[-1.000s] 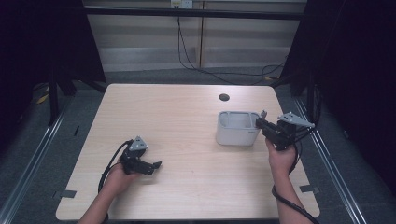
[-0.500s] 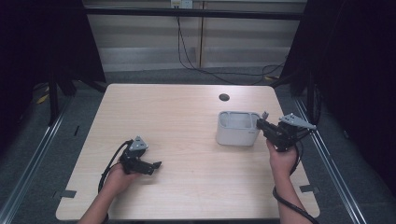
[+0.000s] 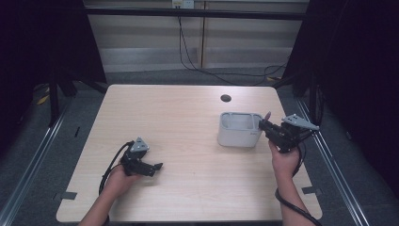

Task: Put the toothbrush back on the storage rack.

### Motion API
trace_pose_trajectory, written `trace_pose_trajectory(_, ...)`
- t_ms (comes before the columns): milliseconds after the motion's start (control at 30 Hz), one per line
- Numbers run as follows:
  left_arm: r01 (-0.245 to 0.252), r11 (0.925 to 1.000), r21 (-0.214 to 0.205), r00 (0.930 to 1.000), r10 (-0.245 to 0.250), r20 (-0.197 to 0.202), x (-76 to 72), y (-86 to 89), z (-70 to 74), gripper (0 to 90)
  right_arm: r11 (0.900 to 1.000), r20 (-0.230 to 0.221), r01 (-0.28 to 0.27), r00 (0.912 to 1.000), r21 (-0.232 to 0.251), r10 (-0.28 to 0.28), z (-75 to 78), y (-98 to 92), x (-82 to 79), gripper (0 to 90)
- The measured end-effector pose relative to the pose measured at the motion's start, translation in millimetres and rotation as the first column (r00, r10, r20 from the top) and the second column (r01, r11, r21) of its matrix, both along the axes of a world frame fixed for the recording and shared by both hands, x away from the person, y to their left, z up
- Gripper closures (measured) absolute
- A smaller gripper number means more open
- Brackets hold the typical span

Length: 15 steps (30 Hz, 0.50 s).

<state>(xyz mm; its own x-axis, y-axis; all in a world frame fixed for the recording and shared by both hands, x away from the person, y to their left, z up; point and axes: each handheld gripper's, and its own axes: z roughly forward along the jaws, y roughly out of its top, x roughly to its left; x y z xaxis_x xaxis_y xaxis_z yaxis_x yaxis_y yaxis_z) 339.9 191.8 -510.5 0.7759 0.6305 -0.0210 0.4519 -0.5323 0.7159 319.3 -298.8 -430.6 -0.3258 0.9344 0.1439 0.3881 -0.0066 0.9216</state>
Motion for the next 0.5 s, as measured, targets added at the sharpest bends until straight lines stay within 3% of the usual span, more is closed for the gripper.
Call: trace_pose_trajectory(500, 0.0, 1.0, 0.0, 1.0, 0.0, 0.0, 0.0, 0.0, 0.0, 9.1, 0.9999, 0.0, 0.008, 1.0, -0.007, -0.008, 1.4, 0.5, 1.5, 49.0)
